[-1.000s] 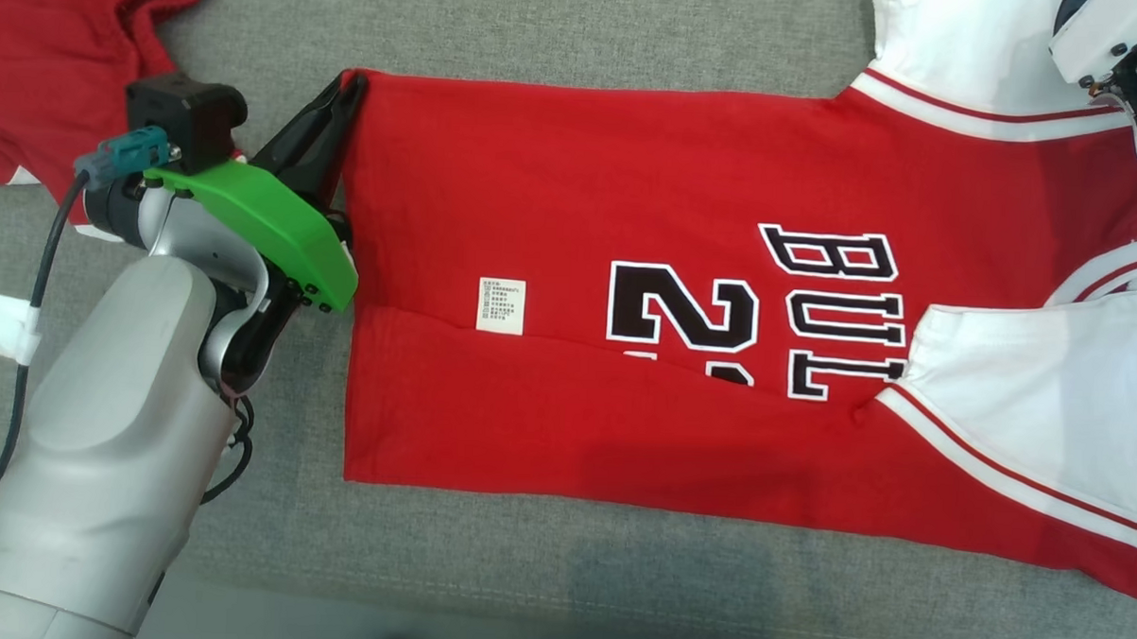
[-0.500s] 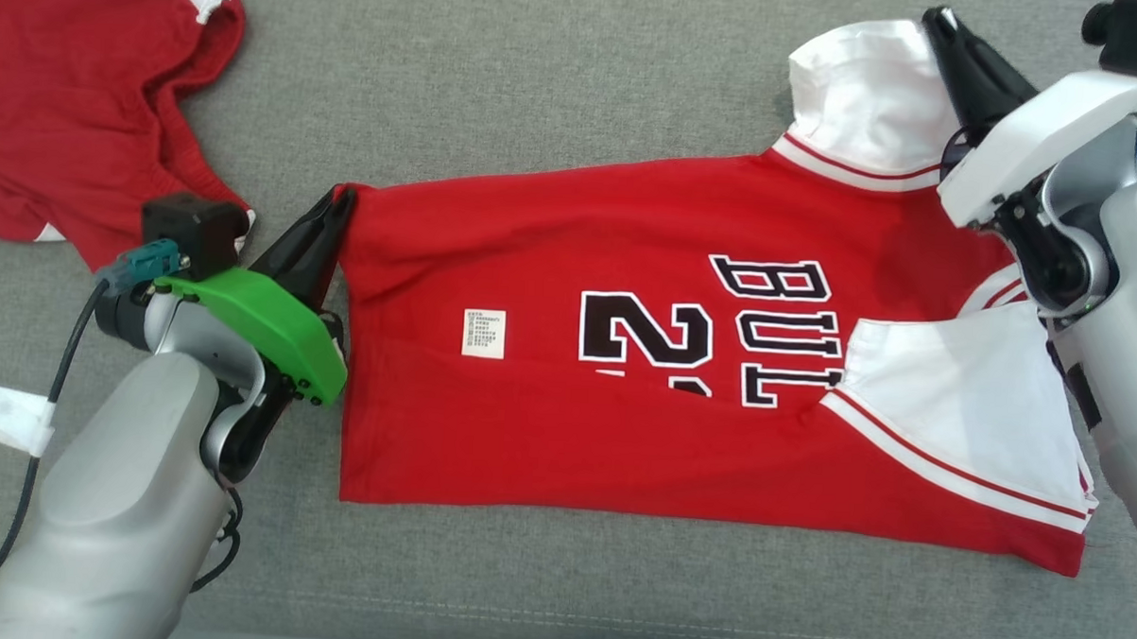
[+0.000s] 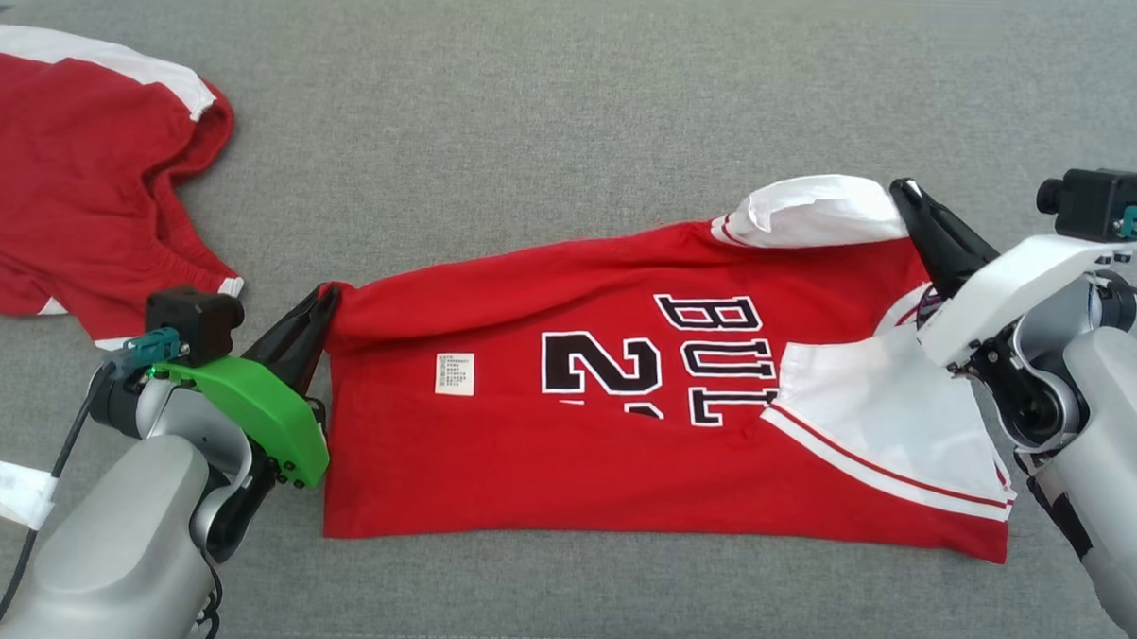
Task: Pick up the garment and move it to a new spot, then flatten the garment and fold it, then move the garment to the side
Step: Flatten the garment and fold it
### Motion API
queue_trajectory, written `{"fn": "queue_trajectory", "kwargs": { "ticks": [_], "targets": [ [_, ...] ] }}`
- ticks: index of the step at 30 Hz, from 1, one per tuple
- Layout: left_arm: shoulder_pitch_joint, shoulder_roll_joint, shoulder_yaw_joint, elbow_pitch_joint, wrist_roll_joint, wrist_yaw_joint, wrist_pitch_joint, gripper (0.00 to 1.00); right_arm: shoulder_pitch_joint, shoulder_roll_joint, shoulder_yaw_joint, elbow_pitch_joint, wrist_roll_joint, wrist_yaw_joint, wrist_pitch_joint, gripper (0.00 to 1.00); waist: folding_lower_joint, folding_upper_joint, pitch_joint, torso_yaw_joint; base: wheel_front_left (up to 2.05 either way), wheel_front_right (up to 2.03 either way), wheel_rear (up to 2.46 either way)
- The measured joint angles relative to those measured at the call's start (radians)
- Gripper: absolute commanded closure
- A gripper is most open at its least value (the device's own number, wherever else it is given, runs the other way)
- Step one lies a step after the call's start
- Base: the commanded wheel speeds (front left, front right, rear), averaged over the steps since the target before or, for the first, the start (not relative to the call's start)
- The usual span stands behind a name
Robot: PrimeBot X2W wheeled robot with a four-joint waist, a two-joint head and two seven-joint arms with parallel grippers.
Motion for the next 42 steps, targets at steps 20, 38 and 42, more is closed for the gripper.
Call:
{"fn": "queue_trajectory", "kwargs": {
  "ticks": [20,38,42],
  "targets": [
    [0.045,0.031,-0.026,-0.007,0.0,0.0,-0.012,1.0,0.189,-0.08,0.082,-0.154,0.181,0.0,0.013,1.0,0.0,0.0,-0.061,-0.037,0.0,0.0,0.0],
    [0.082,0.059,-0.072,-0.01,0.011,0.0,-0.016,0.84,0.274,-0.142,0.112,-0.194,0.218,0.0,-0.007,1.0,0.0,0.0,-0.076,-0.041,0.0,0.0,0.0],
    [0.083,0.059,-0.08,-0.004,0.011,0.0,-0.007,0.71,0.286,-0.14,0.123,-0.194,0.219,0.0,-0.007,1.0,0.0,0.0,-0.075,-0.038,0.0,0.0,0.0]
  ]
}}
